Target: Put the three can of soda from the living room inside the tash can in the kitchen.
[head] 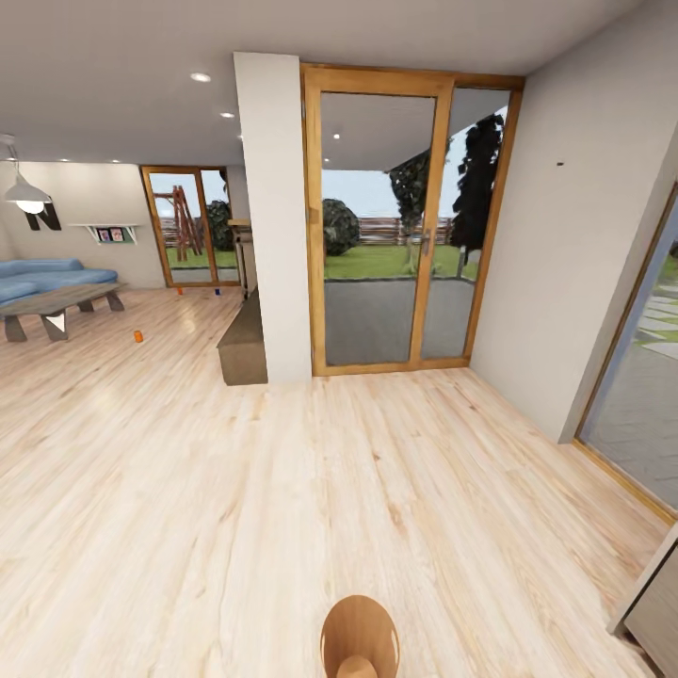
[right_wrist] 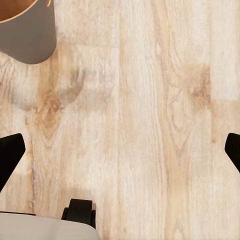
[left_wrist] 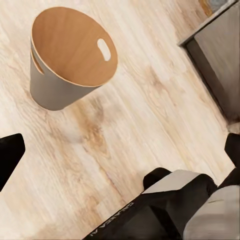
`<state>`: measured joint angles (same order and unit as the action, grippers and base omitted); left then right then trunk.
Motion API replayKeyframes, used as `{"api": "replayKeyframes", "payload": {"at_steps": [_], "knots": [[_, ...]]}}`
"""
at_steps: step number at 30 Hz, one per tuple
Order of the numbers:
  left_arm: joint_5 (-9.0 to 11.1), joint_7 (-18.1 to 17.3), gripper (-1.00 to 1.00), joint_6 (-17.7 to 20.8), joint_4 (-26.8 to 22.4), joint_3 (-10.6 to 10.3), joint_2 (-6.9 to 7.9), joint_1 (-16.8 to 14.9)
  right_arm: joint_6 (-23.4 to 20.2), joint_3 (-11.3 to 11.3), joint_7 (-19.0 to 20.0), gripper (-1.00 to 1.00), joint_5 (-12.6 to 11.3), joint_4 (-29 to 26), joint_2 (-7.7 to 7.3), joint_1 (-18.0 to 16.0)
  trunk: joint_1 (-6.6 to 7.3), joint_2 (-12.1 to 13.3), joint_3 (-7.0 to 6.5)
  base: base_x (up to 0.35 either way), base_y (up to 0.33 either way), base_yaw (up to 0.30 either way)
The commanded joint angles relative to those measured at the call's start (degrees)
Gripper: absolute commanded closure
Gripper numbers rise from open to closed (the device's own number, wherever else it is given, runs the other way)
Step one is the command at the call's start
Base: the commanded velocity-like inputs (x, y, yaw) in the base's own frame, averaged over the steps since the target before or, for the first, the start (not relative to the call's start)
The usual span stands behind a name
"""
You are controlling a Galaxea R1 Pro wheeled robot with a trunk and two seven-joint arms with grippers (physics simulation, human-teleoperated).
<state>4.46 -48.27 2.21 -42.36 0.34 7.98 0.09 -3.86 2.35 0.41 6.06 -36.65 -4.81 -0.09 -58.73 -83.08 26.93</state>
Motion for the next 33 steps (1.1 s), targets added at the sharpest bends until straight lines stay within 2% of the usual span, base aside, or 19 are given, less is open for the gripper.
{"api": "replayKeyframes", "payload": {"at_steps": [1, 3, 15, 20, 22, 25, 27, 29, 33], "knots": [[0.0, -1.9, -1.00, 0.0, 0.0, 0.0, 0.28, 0.0, 0.0, 0.0, 0.0, -1.00, 0.0, 0.0, -0.01, 0.0, 0.00, 0.0, 0.00, 0.000, 0.000, 0.000], [-0.2, -3.6, -1.00, 0.0, 0.3, 0.1, 0.44, 0.0, 0.0, 0.0, 0.0, -1.00, 0.0, 0.0, -0.02, 0.0, 0.00, 0.0, 0.00, 0.000, 0.000, 0.000], [0.0, -2.0, -1.00, 0.1, 0.5, 0.1, 0.46, 0.0, 0.0, -0.1, -0.1, -1.00, 0.0, 0.0, 0.04, 0.0, 0.00, 0.0, 0.00, 0.000, 0.000, 0.000], [0.1, -2.3, -1.00, 0.1, 0.5, 0.2, 0.47, 0.0, -0.8, -0.4, -1.2, -1.00, 0.1, -5.1, 0.33, -0.1, 0.00, 0.0, 0.00, 0.000, 0.000, 0.000], [0.1, -2.4, -1.00, 0.1, 0.5, 0.1, 0.46, 0.0, -2.7, -0.4, -2.2, -1.00, 0.2, -7.7, 1.25, -0.6, 0.00, 0.0, 0.00, 0.000, 0.000, 0.000], [0.0, -2.6, -1.00, 0.1, 0.5, 0.1, 0.46, 0.0, -6.9, -0.4, -4.6, -1.00, 0.1, -9.5, 3.45, -3.8, 0.00, 0.0, 0.00, 0.000, 0.000, 0.000], [0.0, -2.7, -1.00, 0.0, 0.5, 0.1, 0.46, 0.0, -8.3, -0.4, -5.5, -1.00, 0.2, -8.9, 4.32, -6.2, 0.00, 0.0, 0.00, 0.000, 0.000, 0.000], [0.0, -2.7, -1.00, 0.0, 0.5, 0.1, 0.46, 0.0, -8.7, -0.4, -5.8, -1.00, 0.4, -7.7, 4.69, -7.6, 0.00, 0.0, 0.00, 0.000, 0.000, 0.000], [0.1, -2.7, -1.00, 0.0, 0.5, 0.1, 0.46, 0.0, -7.3, -0.5, -6.4, -1.00, 0.4, -1.5, 5.15, -11.8, 0.00, 0.0, 0.00, 0.000, 0.000, 0.000]]}}
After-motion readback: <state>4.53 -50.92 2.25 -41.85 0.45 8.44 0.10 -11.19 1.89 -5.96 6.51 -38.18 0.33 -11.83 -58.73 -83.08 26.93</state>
